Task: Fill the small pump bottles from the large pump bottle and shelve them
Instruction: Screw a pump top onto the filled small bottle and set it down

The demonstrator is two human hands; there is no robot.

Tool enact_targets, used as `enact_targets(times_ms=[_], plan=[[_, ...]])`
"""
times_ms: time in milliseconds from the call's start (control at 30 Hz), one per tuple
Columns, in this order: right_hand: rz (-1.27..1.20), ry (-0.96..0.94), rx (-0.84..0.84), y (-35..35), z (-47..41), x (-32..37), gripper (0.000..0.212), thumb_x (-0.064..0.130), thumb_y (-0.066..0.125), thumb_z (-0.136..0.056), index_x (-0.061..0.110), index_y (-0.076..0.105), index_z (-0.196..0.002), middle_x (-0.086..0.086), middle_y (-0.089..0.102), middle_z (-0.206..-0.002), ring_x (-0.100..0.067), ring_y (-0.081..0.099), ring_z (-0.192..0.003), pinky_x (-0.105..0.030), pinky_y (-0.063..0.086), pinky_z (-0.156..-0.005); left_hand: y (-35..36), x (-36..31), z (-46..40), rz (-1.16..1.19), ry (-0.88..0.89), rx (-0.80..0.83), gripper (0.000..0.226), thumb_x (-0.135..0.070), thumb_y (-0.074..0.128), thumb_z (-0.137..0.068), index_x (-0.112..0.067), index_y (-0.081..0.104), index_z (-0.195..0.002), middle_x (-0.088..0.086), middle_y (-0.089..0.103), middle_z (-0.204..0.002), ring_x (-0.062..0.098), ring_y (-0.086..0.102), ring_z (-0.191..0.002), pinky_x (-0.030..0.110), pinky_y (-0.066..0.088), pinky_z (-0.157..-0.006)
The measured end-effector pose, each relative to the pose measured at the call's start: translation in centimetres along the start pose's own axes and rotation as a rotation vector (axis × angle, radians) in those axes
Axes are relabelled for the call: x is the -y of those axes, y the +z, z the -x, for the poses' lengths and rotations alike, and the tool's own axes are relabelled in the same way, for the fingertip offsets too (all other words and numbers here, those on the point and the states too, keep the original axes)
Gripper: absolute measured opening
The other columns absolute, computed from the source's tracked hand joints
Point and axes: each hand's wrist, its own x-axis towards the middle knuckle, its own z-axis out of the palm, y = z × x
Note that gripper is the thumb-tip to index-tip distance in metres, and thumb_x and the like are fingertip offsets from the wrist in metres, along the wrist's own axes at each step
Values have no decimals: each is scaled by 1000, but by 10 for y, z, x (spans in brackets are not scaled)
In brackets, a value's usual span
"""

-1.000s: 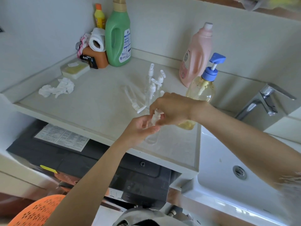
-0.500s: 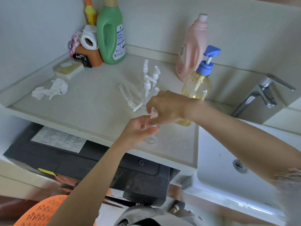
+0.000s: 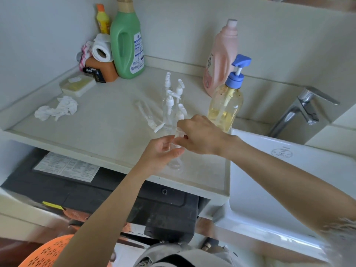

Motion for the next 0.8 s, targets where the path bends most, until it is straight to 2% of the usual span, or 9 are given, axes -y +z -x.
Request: enact_targets(times_ms=[100, 200, 300, 400, 467, 567, 633, 700, 800], plan=[[-48, 68, -66, 5, 4, 2, 30, 38, 51, -95, 13, 40, -83, -7, 54, -84, -29, 45, -81, -29, 26, -73, 3, 1, 0, 16, 15, -24, 20, -26, 78, -74, -36, 70, -89, -17, 73, -94, 5, 66, -99, 30, 44, -98], [-76, 158, -119, 15, 5, 7, 27, 37, 50, -96, 13, 41, -87, -13, 61, -95, -33, 52, -92, -31, 28, -74, 8, 1, 0, -14, 44, -75, 19, -24, 75, -75, -30, 68, -91, -17, 72, -90, 5, 65, -96, 21, 44, -93], [-159, 213, -163, 20, 6, 8, 29, 39, 54, -94, 13, 46, -84, -11, 64, -90, -34, 56, -89, -32, 33, -73, 13, 4, 3, -14, 66, -134, 21, -18, 75, -78, -30, 67, -94, -15, 72, -92, 7, 65, -95, 21, 45, -92], [-272, 203, -157, 15, 6, 6, 29, 39, 64, -89, 12, 56, -81, -1, 62, -77, -26, 60, -83, -30, 38, -69, 12, 5, 7, -27, 61, -164, 27, -12, 76, -79, -29, 66, -98, -13, 72, -94, 5, 65, -96, 25, 47, -89], [-366, 202, -154, 9, 7, 3, 29, 45, 72, -81, 18, 65, -89, 8, 62, -74, -17, 63, -81, -27, 45, -72, 7, 6, 9, -80, 65, -161, 30, -15, 76, -79, -33, 67, -100, -7, 73, -96, 11, 67, -97, 31, 51, -91], [-516, 230, -280, 5, 6, -1, 35, 52, 75, -75, 27, 65, -97, 14, 65, -77, -5, 63, -74, -19, 47, -73, -8, 8, 15, -142, 72, -229, 29, -14, 76, -78, -35, 67, -96, -6, 73, -93, 11, 68, -93, 31, 53, -89], [-616, 232, -455, 4, 3, -4, 26, 44, 74, -79, 27, 64, -96, 12, 66, -80, -3, 62, -72, -17, 48, -72, -28, 8, 16, -173, 73, -324, 27, -15, 75, -80, -36, 66, -94, -8, 73, -89, 7, 67, -90, 27, 52, -86], [-663, 174, -599, 5, -1, -4, 18, 28, 73, -83, 22, 66, -98, 8, 66, -82, -6, 62, -73, -18, 51, -71, -54, 11, 11, -223, 70, -423, 21, -17, 72, -81, -32, 65, -94, -11, 71, -89, 2, 66, -88, 20, 49, -80], [-623, 17, -699, 19, -10, 9, 18, 5, 65, -83, 10, 68, -101, 3, 64, -88, -9, 61, -77, -15, 52, -69, -95, 15, -5, -298, 47, -515, 18, -19, 70, -84, -21, 64, -101, -8, 69, -95, 1, 63, -88, 13, 45, -72]])
